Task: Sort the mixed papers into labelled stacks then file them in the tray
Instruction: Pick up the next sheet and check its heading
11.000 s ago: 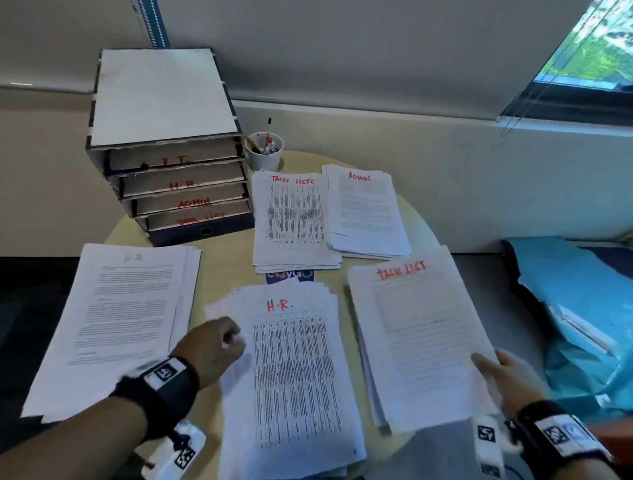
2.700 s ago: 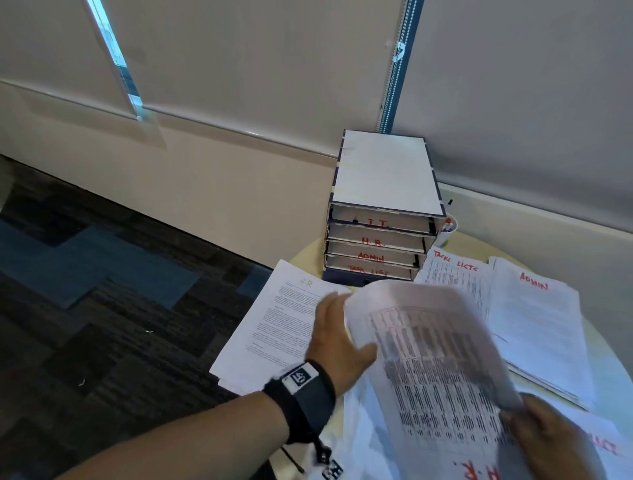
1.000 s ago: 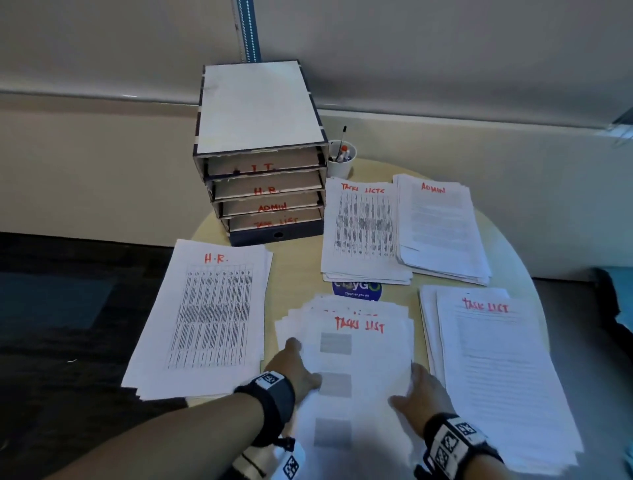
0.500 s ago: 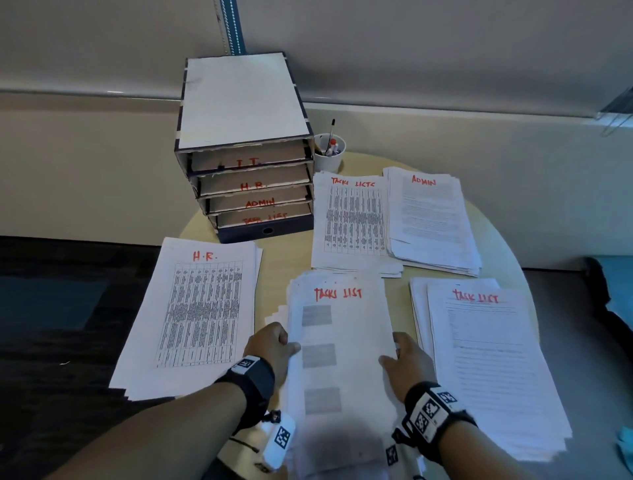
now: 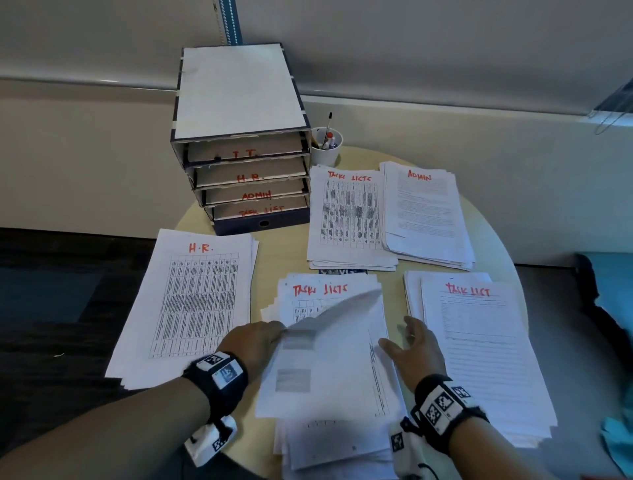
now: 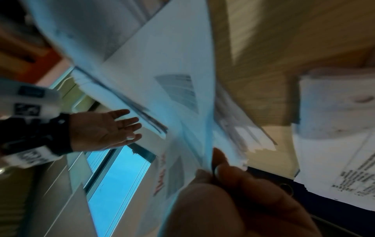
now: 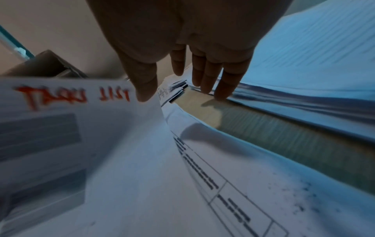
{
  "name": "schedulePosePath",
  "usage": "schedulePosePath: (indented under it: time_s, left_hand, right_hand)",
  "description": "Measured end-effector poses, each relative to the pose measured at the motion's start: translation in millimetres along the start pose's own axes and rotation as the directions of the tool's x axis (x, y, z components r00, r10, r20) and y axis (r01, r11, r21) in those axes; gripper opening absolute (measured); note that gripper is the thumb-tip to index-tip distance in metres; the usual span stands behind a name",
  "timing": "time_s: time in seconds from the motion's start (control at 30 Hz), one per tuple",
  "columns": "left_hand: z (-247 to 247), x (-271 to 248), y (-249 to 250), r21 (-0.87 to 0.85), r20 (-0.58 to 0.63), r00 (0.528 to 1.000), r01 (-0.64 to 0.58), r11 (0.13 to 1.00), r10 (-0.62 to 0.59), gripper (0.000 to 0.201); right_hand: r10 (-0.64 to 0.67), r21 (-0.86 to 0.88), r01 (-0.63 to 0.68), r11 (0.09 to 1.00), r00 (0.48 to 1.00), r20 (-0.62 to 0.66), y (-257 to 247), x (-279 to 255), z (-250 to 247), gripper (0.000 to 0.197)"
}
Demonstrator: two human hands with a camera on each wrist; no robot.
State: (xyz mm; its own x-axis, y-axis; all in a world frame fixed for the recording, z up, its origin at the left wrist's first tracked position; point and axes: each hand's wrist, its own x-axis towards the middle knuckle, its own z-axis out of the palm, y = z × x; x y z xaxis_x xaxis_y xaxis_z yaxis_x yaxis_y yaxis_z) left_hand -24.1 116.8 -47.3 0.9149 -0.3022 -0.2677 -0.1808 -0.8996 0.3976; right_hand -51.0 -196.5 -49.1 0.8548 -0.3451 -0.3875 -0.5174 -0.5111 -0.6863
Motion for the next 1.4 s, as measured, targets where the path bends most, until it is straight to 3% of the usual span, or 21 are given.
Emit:
schedulePosePath:
  time_s: [0.07,0.1,0.17,0.23,0.3,0.4,0.5,0.57,0.67,0.9,1.2,1.3,1.4]
  left_hand:
    - [5.4,-8.3,3.1,-0.206,-0.032,0.997,-0.072,0.976,0.066,0.026]
    - [9.0,-10.6,4.9,-0.331,-0.002,0.998,-0.067,0.941,0.071,0.021]
    - [17.7,-9.6,5.8,-0.458,0.098,0.994,-0.003,0.889,0.054,0.034]
    - [24.8,-2.5,5.2,-0.357,0.184,0.983,0.064,0.932,0.003,0.043]
    - [25.8,8.7,10.4,-0.268,0.185,0.963,0.241,0.933,-0.196,0.039]
    - [23.6,24.8,24.0,-0.182,0.203,0.875,0.474,0.861,-0.439,0.059]
    - [23.9,37.4,33.1,-0.128,0.217,0.829,0.547,0.827,-0.515,0.057]
    - [26.9,42.8,30.9,-0.19,0.203,0.815,0.576,0.795,-0.542,0.051]
    - [32.2,43.4,22.1,-0.31,0.159,0.838,0.545,0.779,-0.523,0.017]
    - [22.1,21.9,3.4,-0.36,0.03,0.905,0.406,0.84,-0.424,0.038]
    - [2.6,5.5,0.2,-0.152,0.057,0.965,0.264,0.953,-0.258,0.044]
    - [0.7,1.4,3.0,-0.239,0.025,0.959,0.279,0.93,-0.281,0.044]
    - [0.6,-0.4,1.4,-0.448,-0.015,0.948,0.277,0.85,-0.317,0.035]
  right_hand:
    - [-0.011,0.111,0.005,0.994,0.999,0.05,2.5,0.1,-0.6,0.068]
    - [-0.012,0.183,-0.006,0.983,0.995,0.094,4.4,-0.3,-1.7,0.057]
    - [-0.001,0.319,-0.049,0.946,0.988,0.156,9.0,-2.1,-5.4,0.026]
    - [0.028,0.358,-0.086,0.93,0.986,0.162,16.7,-4.0,-9.7,0.014]
    - [0.039,0.366,-0.107,0.925,0.981,0.188,25.7,-5.5,-13.9,0.017]
    - [0.036,0.319,-0.104,0.942,0.976,0.213,31.7,-7.4,-20.7,0.019]
    - [-0.018,0.26,-0.043,0.965,0.974,0.227,30.6,-8.5,-23.1,0.022]
    - [-0.051,0.226,-0.001,0.974,0.973,0.226,27.9,-9.2,-22.7,0.024]
    - [-0.063,0.227,0.011,0.974,0.972,0.225,23.7,-10.4,-23.8,0.02]
    - [-0.083,0.247,0.026,0.969,0.971,0.224,19.3,-10.9,-25.2,0.01]
    - [-0.082,0.236,0.032,0.971,0.975,0.205,13.4,-3.9,-18.1,0.035]
    - [-0.095,0.236,0.042,0.971,0.971,0.218,9.2,-4.6,-20.8,0.046]
    - [-0.119,0.258,0.056,0.964,0.964,0.236,1.9,-7.5,-23.3,0.041]
